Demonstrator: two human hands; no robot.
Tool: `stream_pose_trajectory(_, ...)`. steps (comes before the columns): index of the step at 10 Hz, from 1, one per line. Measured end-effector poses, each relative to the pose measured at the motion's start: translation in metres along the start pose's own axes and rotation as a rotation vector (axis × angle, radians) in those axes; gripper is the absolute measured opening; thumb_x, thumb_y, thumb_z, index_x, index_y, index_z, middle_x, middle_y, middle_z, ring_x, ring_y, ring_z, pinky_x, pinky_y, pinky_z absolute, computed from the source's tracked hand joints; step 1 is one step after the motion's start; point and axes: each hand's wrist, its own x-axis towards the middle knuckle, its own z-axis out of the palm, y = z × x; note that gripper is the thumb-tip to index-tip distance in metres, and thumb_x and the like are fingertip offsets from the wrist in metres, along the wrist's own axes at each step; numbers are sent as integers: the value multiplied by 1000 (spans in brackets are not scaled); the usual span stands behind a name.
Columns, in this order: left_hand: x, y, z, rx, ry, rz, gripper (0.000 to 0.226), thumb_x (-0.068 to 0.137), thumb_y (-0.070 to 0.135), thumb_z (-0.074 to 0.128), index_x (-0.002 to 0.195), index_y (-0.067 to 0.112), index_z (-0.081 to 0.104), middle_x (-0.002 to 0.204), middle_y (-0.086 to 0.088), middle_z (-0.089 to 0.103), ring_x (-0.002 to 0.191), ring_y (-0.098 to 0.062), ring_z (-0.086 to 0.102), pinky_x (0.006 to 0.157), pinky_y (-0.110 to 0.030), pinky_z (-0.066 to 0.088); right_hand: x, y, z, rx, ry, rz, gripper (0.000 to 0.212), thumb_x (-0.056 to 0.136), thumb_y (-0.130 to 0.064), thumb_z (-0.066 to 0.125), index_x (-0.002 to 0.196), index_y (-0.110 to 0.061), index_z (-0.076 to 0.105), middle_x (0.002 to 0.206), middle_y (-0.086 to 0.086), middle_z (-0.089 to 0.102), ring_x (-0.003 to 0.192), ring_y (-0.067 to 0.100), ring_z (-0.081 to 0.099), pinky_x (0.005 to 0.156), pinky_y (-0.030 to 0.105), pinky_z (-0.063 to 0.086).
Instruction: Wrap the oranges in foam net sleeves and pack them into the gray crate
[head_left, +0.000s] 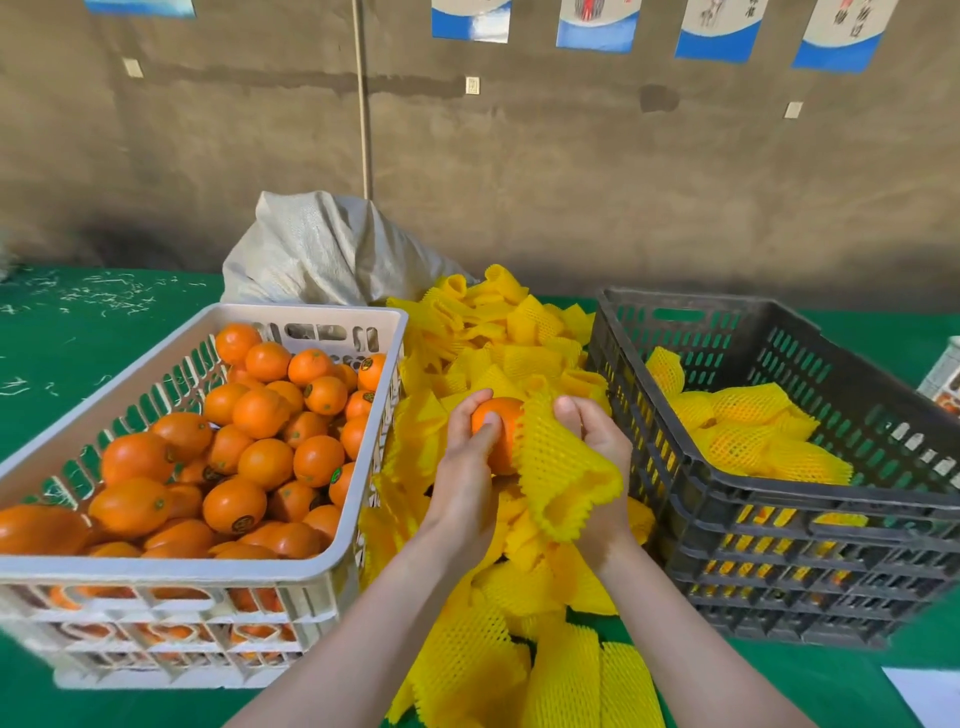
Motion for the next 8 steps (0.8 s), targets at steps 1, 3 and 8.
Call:
stream_pose_trajectory(1, 13, 9, -11, -64, 89, -80, 30, 102, 21, 39, 126, 35, 50, 140, -9, 49, 108, -25, 58, 79, -37, 55, -8, -15, -12, 88, -65, -124, 28, 97, -28, 38, 90, -12, 59, 80, -3, 56, 73, 8, 51, 71, 27, 45)
stream_pose_trajectory(3, 19, 3, -15, -233, 103, -92, 24, 99, 31, 41, 114, 25, 60, 125, -12, 61, 109, -27, 59, 82, -38, 52, -4, -21, -13, 70, -127, -147, 27, 99, -23, 36, 82, -18, 56, 67, -17, 59, 65, -1, 55, 65, 23, 47)
stream_pose_trajectory(8, 43, -28, -33, 180, 128, 142, 22, 99, 36, 43, 94, 47, 61, 101, 17, 65, 104, -6, 61, 88, -27, 51, -15, -10, 2, -517, 271, -571, 43, 91, -43, 48, 92, -5, 69, 91, 6, 55, 86, 7, 52, 75, 17, 42)
